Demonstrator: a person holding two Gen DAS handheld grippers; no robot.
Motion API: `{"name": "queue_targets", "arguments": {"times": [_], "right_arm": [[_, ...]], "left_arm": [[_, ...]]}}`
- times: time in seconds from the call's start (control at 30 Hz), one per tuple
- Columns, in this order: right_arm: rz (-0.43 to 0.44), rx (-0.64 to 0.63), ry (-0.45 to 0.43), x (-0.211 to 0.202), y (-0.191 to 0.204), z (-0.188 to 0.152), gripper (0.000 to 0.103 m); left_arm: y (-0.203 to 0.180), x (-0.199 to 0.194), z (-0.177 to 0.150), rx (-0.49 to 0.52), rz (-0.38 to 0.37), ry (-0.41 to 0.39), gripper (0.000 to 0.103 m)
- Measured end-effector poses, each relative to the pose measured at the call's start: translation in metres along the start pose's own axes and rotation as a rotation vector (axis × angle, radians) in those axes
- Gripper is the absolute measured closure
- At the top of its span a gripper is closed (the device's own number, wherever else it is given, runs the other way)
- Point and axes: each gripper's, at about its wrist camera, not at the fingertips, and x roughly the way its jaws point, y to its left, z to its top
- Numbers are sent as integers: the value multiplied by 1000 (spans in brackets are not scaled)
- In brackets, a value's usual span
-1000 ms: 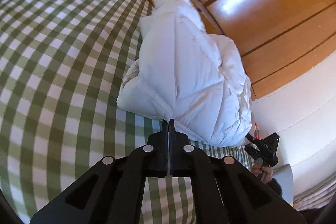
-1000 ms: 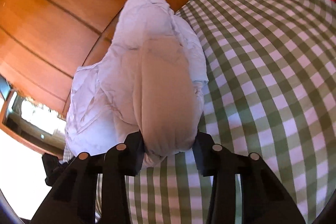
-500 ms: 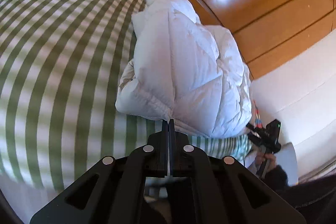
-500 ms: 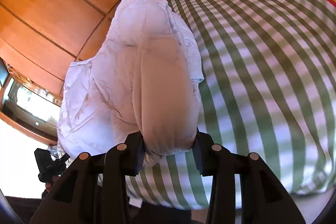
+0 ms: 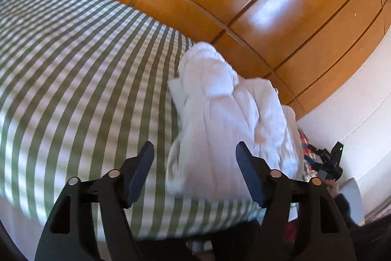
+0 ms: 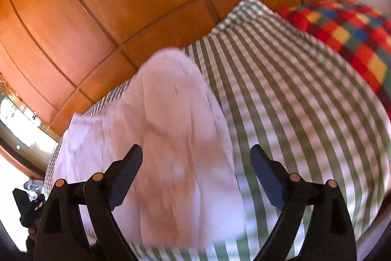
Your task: Fold small clothes
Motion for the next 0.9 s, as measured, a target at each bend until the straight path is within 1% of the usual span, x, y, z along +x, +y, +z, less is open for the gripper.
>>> {"name": "queue_targets", "arguments": {"times": [0.1,0.13,0.17,0.2,0.23,0.27,0.3,0.33,0.37,0.43,0.47,0.5,0.53,0.6,0.67,0.7,0.77,0.8,0.9], "right_arm": [[-25,17,-7,25,9,27,15],[-35,17,-5,33,12,34,21],[-53,7,5,43,17,41,39],[-62,-2,21,53,21,47,51],[-65,-12,38,59,25,49,61],[-90,-33,54,67,30,52,80],[-109,-55,58,71,33,54,90],[-127,-67,51,71,36,57,98],[-122,-58,30,67,35,60,102],[-120,-35,-17,65,33,64,102],[-133,-28,-31,65,30,64,102],[-149,-20,-18,73,26,63,102],[-160,-17,2,81,23,62,102],[-222,-47,40,103,22,53,102],[-278,-72,66,120,20,45,102],[-315,-91,71,128,19,41,102],[-345,-87,80,135,13,37,102],[-351,-90,80,136,13,35,102],[-357,-113,70,132,15,34,98]], "left_arm": [[2,23,19,-12,-52,19,35],[3,34,26,-27,-61,34,35],[1,41,29,-31,-81,54,35],[-2,48,31,-27,-114,79,47],[-5,56,32,-9,-112,94,68],[-7,59,32,8,-87,101,80],[-6,60,31,10,-73,99,93],[-3,56,30,-1,-68,81,96],[0,53,29,-7,-59,69,96],[10,41,20,-30,-35,50,97],[14,41,16,-27,-4,53,97],[14,45,12,-21,23,63,97],[15,50,10,-23,34,77,97],[13,66,8,-22,81,104,97],[8,76,7,-11,111,120,97],[4,81,7,11,143,128,97],[3,81,5,15,163,142,96],[1,78,6,14,180,133,93],[-14,56,12,40,242,82,92]]}}
